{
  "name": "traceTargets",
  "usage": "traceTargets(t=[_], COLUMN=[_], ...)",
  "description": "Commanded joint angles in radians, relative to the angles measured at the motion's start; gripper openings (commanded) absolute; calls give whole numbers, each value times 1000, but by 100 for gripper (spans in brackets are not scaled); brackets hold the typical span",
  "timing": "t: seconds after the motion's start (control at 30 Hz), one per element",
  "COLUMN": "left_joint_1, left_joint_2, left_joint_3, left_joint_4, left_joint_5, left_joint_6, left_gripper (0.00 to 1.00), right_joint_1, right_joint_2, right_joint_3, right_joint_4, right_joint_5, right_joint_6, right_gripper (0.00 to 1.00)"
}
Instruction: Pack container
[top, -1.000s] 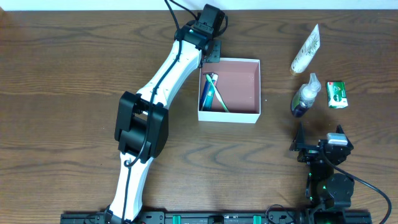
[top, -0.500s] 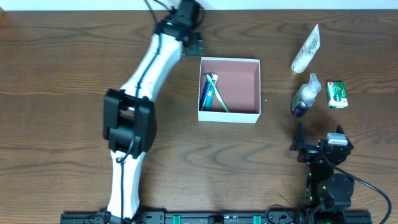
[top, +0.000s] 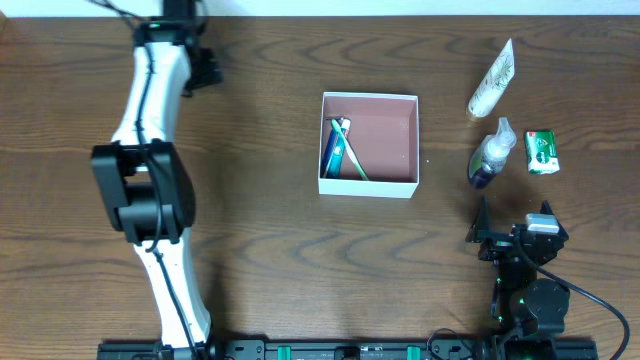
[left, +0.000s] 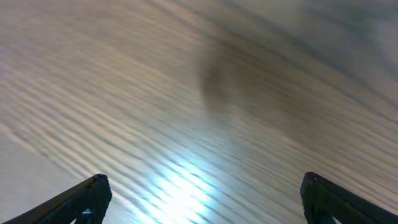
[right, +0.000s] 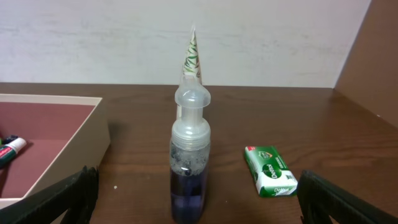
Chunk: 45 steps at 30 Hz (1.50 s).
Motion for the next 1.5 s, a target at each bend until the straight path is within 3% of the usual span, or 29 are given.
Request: traceTargets(t=[0.0, 0.5, 0.6, 0.7, 0.83, 0.93, 1.03, 1.17, 1.27, 1.47], left_joint_1=[43, 121, 121, 121, 121, 121, 121, 121, 121, 121], left_joint_2=[-41, -41, -41, -41, -41, -41, -41, -41, -41, -41], left_joint_3=[20, 20, 20, 20, 20, 20, 20, 20, 20, 20], left_joint_4=[-6, -6, -6, -6, -6, -6, -6, -6, -6, -6], left_joint_5=[-14, -14, -14, -14, -14, -14, -14, -14, -14, -14], left_joint_6=[-2, -2, -2, -2, -2, -2, -2, -2, -2, -2], left_gripper=[98, 98, 98, 98, 98, 98, 98, 98, 98, 98], right_joint_1=[11, 11, 11, 11, 11, 11, 11, 11, 11, 9], right_joint_2=[-5, -5, -5, -5, -5, 0, 47, 237, 463, 977], right_joint_3=[-2, -2, -2, -2, 15, 98, 275, 603, 884, 1486], right_joint_4=[-5, 16, 162, 430, 799, 851, 732, 426, 134, -549], right_joint_5=[-1, 0, -5, -5, -5, -5, -24, -52, -16, 264], right_joint_6=[-7, -6, -7, -35, -243, -373, -460, -513, -551, -561], right_gripper=[99, 99, 99, 99, 99, 99, 99, 99, 99, 99])
